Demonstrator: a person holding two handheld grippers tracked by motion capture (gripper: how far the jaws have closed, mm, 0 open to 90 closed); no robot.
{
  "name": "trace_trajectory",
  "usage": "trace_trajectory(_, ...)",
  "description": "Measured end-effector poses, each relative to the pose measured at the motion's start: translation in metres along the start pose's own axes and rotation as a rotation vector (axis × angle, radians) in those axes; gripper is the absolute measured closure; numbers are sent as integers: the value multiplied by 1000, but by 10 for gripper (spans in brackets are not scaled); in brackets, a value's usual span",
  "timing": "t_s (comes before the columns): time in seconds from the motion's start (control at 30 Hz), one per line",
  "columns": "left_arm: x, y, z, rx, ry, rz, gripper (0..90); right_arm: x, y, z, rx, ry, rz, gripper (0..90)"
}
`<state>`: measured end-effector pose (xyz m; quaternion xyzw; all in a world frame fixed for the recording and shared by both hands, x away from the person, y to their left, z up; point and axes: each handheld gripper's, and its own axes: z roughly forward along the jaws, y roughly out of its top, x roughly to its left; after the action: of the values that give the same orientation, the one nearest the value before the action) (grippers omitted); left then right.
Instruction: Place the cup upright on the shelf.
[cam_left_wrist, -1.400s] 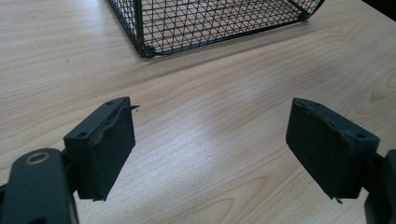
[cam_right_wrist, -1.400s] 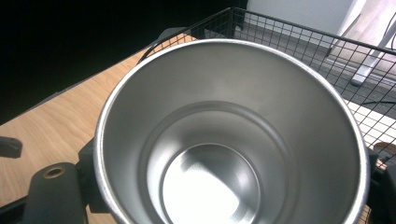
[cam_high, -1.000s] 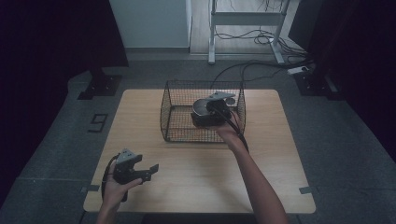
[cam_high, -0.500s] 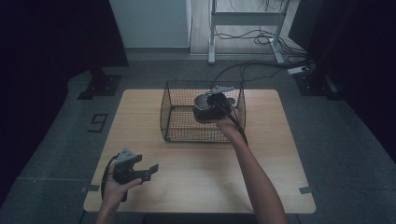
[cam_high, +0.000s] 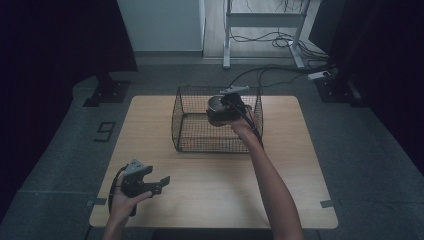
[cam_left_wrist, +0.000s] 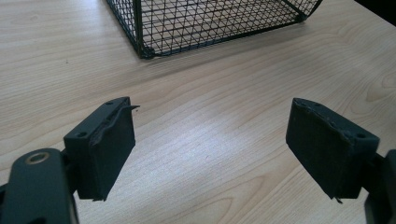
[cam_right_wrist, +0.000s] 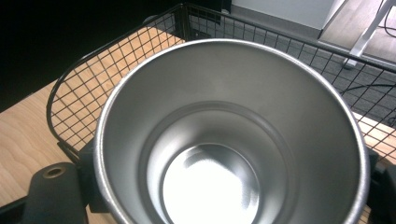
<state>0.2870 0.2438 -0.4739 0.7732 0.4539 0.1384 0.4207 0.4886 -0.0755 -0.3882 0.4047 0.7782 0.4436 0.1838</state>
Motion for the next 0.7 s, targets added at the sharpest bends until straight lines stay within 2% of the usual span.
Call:
trace_trajectory(0.2, -1, 0, 1, 2, -3, 5, 159, -3, 1, 8, 6, 0, 2, 181)
trace_trajectory(0.7, 0, 0, 2, 3, -4, 8, 160, -22, -4, 39, 47, -27, 22, 181)
